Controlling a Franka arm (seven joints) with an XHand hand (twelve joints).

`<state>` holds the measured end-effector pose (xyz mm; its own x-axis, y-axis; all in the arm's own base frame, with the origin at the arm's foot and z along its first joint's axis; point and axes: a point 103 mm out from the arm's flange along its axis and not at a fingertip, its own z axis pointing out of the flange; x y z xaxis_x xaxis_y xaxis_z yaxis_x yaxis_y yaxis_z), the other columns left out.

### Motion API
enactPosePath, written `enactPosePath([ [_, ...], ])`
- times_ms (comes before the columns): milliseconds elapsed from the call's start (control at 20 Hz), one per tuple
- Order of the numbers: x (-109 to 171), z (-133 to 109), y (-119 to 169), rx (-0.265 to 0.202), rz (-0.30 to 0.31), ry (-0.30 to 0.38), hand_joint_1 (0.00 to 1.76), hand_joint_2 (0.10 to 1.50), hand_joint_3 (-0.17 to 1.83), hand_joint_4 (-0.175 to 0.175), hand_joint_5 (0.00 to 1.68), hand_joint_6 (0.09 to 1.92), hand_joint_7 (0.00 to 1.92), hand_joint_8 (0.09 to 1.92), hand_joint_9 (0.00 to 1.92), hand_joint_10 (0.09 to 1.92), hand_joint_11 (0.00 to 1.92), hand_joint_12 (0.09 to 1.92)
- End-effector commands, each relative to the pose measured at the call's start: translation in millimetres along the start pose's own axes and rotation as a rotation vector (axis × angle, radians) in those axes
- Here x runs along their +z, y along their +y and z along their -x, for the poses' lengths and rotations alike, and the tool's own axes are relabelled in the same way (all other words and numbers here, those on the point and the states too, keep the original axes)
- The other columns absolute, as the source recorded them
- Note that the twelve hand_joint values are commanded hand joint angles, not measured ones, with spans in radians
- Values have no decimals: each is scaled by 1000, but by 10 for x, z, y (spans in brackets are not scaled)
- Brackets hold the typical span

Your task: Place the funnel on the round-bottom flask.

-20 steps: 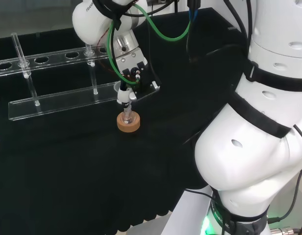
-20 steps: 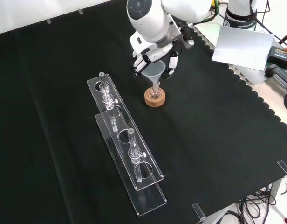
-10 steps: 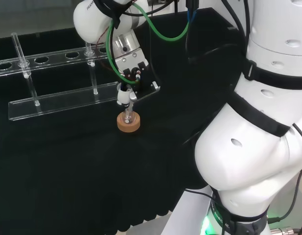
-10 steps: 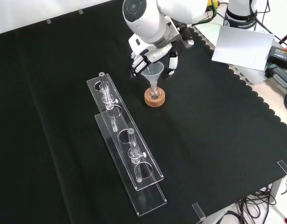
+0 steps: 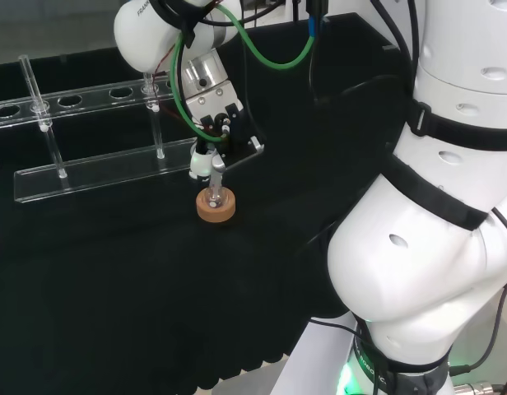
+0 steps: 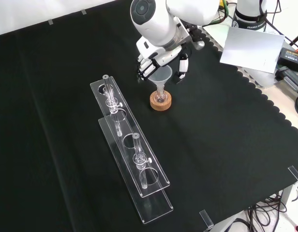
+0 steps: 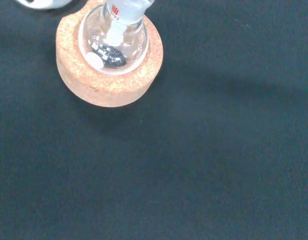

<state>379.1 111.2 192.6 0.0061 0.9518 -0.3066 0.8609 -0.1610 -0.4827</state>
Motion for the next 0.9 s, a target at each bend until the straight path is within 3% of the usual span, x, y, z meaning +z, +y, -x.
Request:
enactPosePath([
  [50,-8,-37,-21,-3,3,-10,740,632,590,-66,307,87,44,718,408,695,357,1385],
  [350,-15,-35,-43,-5,11,5,726,631,572,-64,291,87,15,674,343,714,330,1402],
  [500,-19,-24,-69,-14,29,19,639,620,479,-55,158,87,1,286,117,760,225,1470],
  [600,-30,-8,-93,-15,55,32,562,624,365,-45,56,87,0,87,30,660,139,1516],
  [750,-63,27,-135,-15,110,44,495,641,227,-40,6,87,0,87,2,472,67,1542],
  [900,-140,82,-203,-20,186,59,471,647,182,-44,0,87,0,87,0,460,54,1548],
])
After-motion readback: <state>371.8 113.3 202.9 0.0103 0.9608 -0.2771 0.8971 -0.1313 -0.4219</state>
